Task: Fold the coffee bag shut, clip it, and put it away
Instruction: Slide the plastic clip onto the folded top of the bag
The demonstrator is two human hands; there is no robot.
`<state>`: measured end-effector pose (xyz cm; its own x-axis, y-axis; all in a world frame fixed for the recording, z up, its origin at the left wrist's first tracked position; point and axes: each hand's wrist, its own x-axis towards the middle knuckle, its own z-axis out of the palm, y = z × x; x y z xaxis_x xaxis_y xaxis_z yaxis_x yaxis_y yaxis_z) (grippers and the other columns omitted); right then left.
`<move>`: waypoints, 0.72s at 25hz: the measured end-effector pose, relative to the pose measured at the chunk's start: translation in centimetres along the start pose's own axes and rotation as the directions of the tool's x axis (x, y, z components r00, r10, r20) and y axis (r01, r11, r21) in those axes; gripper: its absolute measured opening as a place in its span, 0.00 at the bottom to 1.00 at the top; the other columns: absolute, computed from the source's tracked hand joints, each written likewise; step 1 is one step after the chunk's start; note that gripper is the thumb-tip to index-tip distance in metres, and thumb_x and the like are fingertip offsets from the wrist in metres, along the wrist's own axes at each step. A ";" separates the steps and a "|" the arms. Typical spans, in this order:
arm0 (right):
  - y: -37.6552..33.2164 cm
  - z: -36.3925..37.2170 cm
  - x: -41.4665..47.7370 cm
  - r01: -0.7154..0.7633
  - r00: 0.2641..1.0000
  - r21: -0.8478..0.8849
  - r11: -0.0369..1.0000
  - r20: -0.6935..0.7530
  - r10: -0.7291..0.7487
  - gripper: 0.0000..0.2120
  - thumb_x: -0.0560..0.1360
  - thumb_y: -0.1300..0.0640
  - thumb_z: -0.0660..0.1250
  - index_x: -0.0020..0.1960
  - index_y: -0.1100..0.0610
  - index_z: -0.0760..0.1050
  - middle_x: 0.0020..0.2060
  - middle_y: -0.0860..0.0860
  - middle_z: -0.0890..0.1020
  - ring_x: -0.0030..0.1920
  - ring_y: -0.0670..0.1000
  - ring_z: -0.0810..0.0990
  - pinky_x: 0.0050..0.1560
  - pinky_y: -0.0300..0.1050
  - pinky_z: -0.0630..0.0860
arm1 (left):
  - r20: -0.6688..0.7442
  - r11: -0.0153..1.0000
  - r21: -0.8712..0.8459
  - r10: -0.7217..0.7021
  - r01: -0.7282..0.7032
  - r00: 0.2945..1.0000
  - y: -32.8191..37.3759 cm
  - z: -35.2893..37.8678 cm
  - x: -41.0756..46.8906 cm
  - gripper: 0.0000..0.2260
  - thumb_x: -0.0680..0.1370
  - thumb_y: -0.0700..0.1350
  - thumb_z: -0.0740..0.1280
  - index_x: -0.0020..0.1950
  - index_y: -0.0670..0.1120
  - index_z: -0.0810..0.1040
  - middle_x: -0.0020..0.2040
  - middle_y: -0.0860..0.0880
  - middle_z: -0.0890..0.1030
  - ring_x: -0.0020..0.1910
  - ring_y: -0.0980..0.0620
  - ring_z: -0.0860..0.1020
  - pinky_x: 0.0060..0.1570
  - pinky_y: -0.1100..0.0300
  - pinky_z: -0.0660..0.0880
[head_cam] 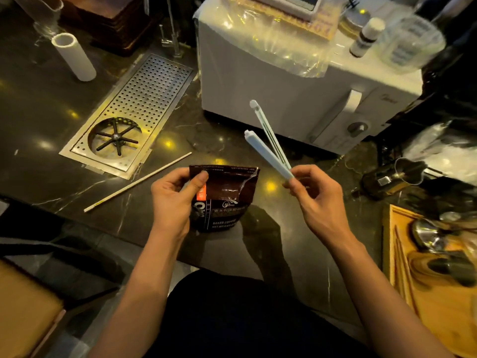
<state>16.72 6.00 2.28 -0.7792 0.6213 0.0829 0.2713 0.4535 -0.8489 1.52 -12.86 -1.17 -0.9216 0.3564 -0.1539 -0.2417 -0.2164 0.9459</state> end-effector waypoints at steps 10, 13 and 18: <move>3.2 -6.4 -1.1 0.102 0.995 -0.162 0.981 0.016 -0.100 0.08 0.75 0.63 0.70 0.53 0.56 0.81 0.46 0.37 0.79 0.50 0.42 0.79 0.50 0.32 0.75 | 0.220 0.983 0.180 -0.077 0.037 0.972 -2.8 8.9 -0.5 0.11 0.72 0.29 0.69 0.43 0.46 0.83 0.34 0.55 0.84 0.35 0.59 0.82 0.36 0.66 0.78; 4.1 -7.2 -1.1 0.113 0.994 -0.187 0.976 0.013 -0.113 0.08 0.74 0.64 0.71 0.52 0.56 0.81 0.45 0.40 0.80 0.49 0.42 0.79 0.50 0.32 0.76 | 0.229 0.979 0.199 -0.100 0.054 0.968 -3.4 9.9 -0.7 0.11 0.72 0.29 0.69 0.44 0.45 0.83 0.35 0.54 0.85 0.36 0.58 0.82 0.37 0.65 0.78; 5.1 -7.6 -1.4 0.086 0.996 -0.161 0.983 0.027 -0.083 0.08 0.74 0.62 0.72 0.52 0.55 0.80 0.44 0.45 0.83 0.48 0.43 0.80 0.49 0.39 0.78 | 0.230 0.980 0.193 -0.100 0.055 0.968 -3.6 10.2 -0.8 0.07 0.73 0.33 0.70 0.46 0.43 0.83 0.39 0.50 0.85 0.41 0.52 0.83 0.41 0.60 0.81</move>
<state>23.50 12.36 1.79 -0.8138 0.5644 0.1389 0.2907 0.6022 -0.7435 6.21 -3.09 -1.52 -0.7979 0.5760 -0.1777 -0.2290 -0.0170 0.9733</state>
